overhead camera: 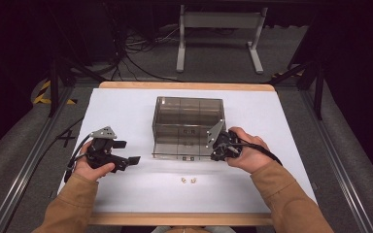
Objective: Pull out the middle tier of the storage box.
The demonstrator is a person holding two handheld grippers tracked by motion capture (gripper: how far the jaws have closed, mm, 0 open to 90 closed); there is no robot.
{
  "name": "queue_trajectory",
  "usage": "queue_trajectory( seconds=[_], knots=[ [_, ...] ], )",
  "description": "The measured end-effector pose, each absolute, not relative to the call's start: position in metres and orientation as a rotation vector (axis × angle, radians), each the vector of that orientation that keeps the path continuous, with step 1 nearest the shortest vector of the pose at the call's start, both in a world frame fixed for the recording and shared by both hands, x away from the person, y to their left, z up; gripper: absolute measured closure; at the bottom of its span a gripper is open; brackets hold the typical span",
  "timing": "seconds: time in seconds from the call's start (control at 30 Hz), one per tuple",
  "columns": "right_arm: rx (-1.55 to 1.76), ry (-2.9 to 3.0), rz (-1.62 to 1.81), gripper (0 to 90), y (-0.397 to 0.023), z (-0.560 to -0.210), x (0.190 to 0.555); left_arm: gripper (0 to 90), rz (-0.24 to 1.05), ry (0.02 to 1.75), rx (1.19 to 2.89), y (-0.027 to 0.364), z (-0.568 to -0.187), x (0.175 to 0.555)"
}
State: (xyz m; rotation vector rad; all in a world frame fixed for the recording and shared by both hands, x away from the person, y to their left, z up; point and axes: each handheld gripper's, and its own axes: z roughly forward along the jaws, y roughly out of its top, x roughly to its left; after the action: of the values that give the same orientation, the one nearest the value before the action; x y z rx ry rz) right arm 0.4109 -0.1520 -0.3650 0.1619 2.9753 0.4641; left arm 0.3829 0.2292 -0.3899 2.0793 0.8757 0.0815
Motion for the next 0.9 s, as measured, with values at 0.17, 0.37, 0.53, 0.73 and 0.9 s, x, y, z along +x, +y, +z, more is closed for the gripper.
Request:
queue_trajectory(
  seconds=[0.17, 0.37, 0.53, 0.73, 0.9],
  knots=[
    [0.165, 2.978, 0.466, 86.6, -0.1518, -0.3667, 0.4091, 11.7, 0.084, 0.875, 2.080, 0.2289, -0.3900, 0.3829],
    [0.168, 2.981, 0.464, 87.0, -0.1515, -0.3697, 0.4082, 11.7, 0.083, 0.877, 2.080, 0.2290, -0.3899, 0.3828],
    [0.165, 2.987, 0.449, 87.5, -0.1507, -0.3735, 0.4082, 11.7, 0.083, 0.876, 2.079, 0.2290, -0.3900, 0.3829],
    [0.190, 2.986, 0.447, 87.3, -0.1506, -0.3748, 0.4073, 11.7, 0.081, 0.876, 2.080, 0.2287, -0.3901, 0.3828],
    [0.193, 2.984, 0.458, 85.3, -0.1507, -0.3740, 0.4074, 11.7, 0.081, 0.877, 2.079, 0.2287, -0.3900, 0.3827]
  ],
)
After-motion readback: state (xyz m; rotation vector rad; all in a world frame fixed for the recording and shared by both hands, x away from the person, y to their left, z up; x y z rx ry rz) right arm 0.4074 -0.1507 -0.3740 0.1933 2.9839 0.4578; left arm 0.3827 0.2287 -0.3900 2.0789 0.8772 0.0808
